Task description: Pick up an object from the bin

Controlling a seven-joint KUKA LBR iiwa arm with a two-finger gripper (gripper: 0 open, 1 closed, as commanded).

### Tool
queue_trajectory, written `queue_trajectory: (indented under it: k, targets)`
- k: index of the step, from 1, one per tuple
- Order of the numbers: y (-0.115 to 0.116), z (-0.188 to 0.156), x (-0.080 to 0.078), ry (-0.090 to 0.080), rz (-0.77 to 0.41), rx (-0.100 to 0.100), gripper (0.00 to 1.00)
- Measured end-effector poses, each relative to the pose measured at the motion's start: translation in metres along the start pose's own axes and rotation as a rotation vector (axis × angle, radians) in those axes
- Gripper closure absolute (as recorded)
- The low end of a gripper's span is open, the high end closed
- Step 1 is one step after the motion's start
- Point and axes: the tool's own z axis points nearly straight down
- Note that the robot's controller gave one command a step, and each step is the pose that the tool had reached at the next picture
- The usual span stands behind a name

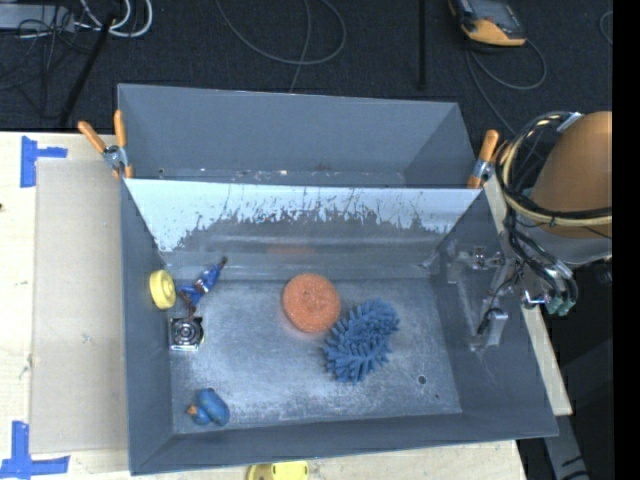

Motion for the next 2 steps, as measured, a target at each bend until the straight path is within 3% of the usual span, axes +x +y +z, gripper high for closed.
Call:
queue_trajectory:
  k: [2]
  targets:
    - [0.0013,-0.0035,-0.0025,-0.009,-0.006,0.002,0.0]
